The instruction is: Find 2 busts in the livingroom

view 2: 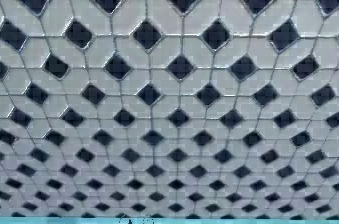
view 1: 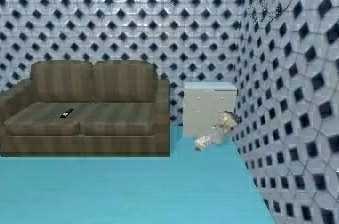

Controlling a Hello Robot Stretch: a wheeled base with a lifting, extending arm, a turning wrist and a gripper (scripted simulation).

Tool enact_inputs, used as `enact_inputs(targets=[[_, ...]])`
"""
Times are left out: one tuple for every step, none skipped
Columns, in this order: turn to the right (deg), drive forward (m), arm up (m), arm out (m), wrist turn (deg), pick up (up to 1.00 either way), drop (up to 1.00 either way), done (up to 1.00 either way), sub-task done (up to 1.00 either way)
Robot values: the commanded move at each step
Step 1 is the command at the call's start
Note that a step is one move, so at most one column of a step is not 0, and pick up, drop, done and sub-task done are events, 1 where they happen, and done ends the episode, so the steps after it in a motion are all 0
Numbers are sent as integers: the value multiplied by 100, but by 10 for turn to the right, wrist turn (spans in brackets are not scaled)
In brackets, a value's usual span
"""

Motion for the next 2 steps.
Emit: enact_inputs(targets=[[0,100,0,0,0,0,0,0,0],[0,25,0,0,0,0,0,0,0]])
